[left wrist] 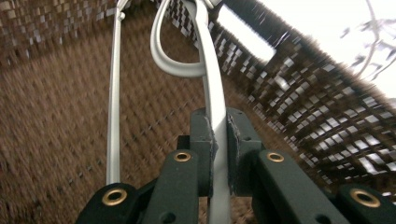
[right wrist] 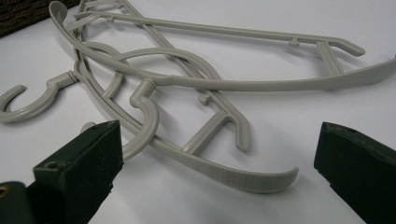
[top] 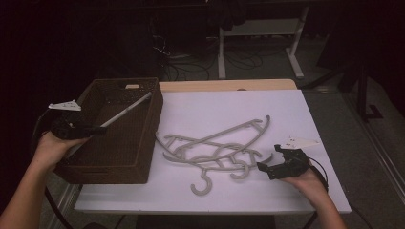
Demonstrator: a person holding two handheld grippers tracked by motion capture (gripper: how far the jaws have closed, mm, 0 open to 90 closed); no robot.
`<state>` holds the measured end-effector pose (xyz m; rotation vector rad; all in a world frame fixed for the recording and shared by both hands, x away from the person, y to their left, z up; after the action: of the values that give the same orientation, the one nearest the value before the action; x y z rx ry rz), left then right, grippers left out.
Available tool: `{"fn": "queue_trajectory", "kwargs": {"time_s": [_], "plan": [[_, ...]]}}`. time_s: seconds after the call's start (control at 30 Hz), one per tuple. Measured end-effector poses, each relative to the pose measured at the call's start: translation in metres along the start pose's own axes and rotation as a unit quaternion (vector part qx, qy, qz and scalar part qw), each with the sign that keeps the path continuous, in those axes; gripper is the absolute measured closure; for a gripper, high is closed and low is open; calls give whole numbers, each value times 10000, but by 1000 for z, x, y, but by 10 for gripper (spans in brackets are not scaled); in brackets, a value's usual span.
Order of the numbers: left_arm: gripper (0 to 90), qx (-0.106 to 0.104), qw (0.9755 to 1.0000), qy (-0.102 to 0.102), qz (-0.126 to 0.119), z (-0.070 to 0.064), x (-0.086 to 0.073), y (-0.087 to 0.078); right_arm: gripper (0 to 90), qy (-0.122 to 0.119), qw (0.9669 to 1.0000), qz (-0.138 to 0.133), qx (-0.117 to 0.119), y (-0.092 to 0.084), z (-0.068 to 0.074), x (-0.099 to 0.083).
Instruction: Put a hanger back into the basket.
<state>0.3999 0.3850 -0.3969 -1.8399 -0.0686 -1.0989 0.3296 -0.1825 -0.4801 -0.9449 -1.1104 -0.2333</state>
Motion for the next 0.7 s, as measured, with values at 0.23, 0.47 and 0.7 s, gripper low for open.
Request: {"fn": "queue_trajectory", "kwargs": {"time_s": [0.23, 0.47, 0.7], "plan": [[815, -135, 9996, -247, -36, 9, -10, 1, 9, 12, 10000, -15, -6, -1, -1, 0], [615, 76, 9997, -201, -121, 15, -10, -3, 9, 1, 10000, -8, -4, -1, 0, 0], [470, -3, 9987, -299, -414, 15, -5, -8, 9, 7, 10000, -13, 5, 0, 0, 0]]}}
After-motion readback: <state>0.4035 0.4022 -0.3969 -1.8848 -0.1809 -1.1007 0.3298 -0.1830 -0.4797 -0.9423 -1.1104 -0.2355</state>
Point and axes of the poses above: each handheld gripper's, and its own axes: y roughly forward along the jaws, x roughly out of its top, z roughly to its left, the point moved 7 cm from there along y, roughly forward along the jaws, and after that the axes turned 3 degrees about -z, right-handed, at the moved point
